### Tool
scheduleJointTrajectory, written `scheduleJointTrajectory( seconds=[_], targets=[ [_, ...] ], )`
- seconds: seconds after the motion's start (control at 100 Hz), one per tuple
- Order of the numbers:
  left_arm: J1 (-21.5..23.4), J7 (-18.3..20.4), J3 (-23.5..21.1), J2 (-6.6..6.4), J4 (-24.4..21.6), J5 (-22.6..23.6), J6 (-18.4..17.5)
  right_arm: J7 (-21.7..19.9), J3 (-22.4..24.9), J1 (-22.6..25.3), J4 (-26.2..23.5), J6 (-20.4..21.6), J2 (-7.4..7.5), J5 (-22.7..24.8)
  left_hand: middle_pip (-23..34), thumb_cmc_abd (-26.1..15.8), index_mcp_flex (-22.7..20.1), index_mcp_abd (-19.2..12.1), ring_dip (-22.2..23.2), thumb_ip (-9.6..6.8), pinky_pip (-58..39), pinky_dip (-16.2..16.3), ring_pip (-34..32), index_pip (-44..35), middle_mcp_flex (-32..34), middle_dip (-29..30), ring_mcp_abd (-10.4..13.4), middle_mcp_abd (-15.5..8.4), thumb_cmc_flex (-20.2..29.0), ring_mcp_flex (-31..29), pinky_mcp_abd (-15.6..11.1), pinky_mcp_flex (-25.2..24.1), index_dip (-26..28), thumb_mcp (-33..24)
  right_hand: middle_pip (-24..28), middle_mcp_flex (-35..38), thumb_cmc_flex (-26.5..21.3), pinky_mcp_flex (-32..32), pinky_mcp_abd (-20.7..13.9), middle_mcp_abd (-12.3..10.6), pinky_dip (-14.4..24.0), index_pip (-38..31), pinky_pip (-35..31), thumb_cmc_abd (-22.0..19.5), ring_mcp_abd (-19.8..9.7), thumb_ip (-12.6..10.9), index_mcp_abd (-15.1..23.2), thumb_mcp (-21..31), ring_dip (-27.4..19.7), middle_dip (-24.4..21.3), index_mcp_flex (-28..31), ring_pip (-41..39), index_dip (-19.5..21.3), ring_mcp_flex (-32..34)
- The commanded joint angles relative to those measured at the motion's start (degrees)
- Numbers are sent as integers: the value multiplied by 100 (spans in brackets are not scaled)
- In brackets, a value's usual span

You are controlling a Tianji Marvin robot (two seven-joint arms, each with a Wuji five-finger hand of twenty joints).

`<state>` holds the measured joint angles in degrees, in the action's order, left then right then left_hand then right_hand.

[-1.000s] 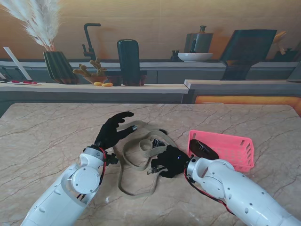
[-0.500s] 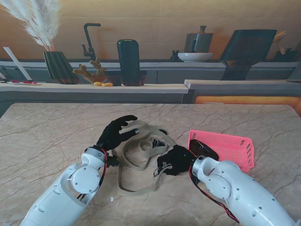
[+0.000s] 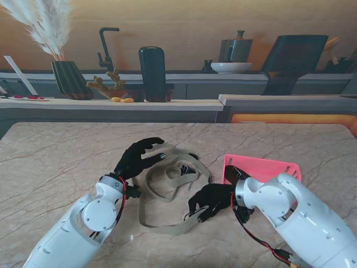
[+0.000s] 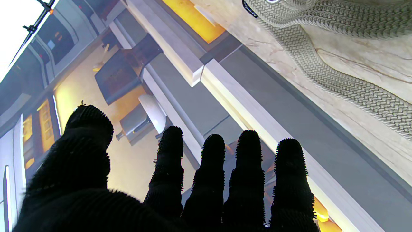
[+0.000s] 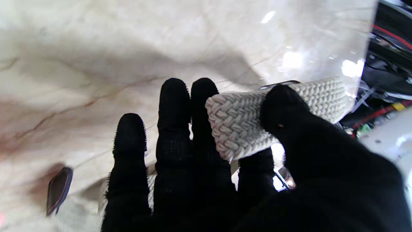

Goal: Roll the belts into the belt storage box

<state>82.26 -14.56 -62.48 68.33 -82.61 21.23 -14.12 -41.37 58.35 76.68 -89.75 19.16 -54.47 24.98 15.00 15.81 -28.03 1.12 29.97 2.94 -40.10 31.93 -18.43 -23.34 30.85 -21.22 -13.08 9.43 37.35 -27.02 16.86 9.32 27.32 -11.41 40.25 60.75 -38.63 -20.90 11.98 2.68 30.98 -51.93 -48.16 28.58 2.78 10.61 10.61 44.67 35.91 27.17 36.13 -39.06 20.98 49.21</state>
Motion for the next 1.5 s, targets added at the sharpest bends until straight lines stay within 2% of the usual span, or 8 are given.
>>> scheduleJointTrajectory(
  seconds=[0.0, 0.3, 0.62, 0.87, 1.01, 1.12, 1.35, 1.49],
  targets=[
    [48, -29, -2, 8, -48, 24, -37, -4, -58, -109, 38, -206, 10, -91, -172, -127, -20, -89, -33, -181, 90, 13, 53, 181, 66, -6, 7, -4, 119, -2, -81, 26, 72, 53, 271, 15, -437, -85, -134, 177, 263, -637, -23, -659, -56, -291, 378, 213, 174, 111, 541, -275, 467, -78],
    [57, -81, -20, 14, -68, 64, 0, 40, -199, -180, 392, -826, -121, -1092, -178, -132, 2, -97, -38, -177, 91, -13, 59, 182, 30, -9, 28, -15, 96, 22, -93, 9, 82, 24, 243, -41, -777, -200, -160, 234, 504, -546, -107, -796, -44, -136, 381, -287, 269, 19, 560, -426, 432, 10],
    [98, -271, -181, 15, -79, 267, -20, 404, -4, 5, 539, -1815, -474, -2732, -176, -143, 63, -98, -44, -177, 94, -23, 74, 184, -29, -10, 56, -27, 73, 53, -99, -2, 88, 14, 220, -181, -880, 11, -77, 307, 514, -574, 23, -905, 72, -128, 303, -401, 240, 27, 493, -314, 518, -184],
    [200, -502, -374, 6, -137, 545, -172, 978, 250, 246, 457, -2189, -740, -3508, -166, -179, 153, -83, -44, -175, 110, -25, 85, 191, -97, -14, 97, -66, 8, 89, -115, -31, 88, 49, 157, -333, -903, 172, -12, 302, 505, -546, 222, -968, 82, -136, 379, -490, 146, 42, 458, -90, 679, -355],
    [287, -522, -426, -41, -191, 802, -263, 1370, 389, 376, 314, -2228, -839, -3615, -135, -166, 244, 79, -27, -176, 163, -19, 91, -129, -149, -35, 84, -50, -30, 156, -95, -110, 344, 87, 147, -314, -913, 193, 16, 272, 524, -521, 290, -963, 93, -133, 391, -510, 128, 55, 468, -49, 739, -342],
    [417, -591, -488, -118, -290, 1302, -313, 1541, 422, 388, 256, -2182, -859, -3508, -112, -120, 662, 338, -7, -177, 194, 3, 88, -355, -256, -61, 53, 0, -116, 239, 8, -206, 669, 147, 147, -288, -911, 175, 18, 228, 544, -506, 312, -973, 67, -131, 419, -522, 121, 62, 477, -44, 772, -315],
    [746, -856, -664, -355, -613, 2772, -72, 2195, 495, 451, 157, -2244, -985, -3301, 210, -165, 209, 697, 250, -162, -558, 146, -418, -443, 238, -273, -319, 243, -239, -40, 347, -129, 825, 487, 159, -260, -928, 178, 51, 254, 587, -500, 332, -939, 80, -131, 386, -501, 131, 67, 513, -80, 800, -306],
    [757, -1442, -648, -406, -555, 3363, -32, 2508, 544, 482, 107, -2282, -1042, -3152, 1024, -192, 114, 691, 613, -180, -1673, 301, -1141, -1363, 700, -985, -495, 320, -110, -311, 401, 23, 1637, 715, 172, -253, -930, 188, 64, 262, 604, -500, 339, -923, 92, -121, 368, -478, 134, 65, 527, -105, 797, -303]
  ],
)
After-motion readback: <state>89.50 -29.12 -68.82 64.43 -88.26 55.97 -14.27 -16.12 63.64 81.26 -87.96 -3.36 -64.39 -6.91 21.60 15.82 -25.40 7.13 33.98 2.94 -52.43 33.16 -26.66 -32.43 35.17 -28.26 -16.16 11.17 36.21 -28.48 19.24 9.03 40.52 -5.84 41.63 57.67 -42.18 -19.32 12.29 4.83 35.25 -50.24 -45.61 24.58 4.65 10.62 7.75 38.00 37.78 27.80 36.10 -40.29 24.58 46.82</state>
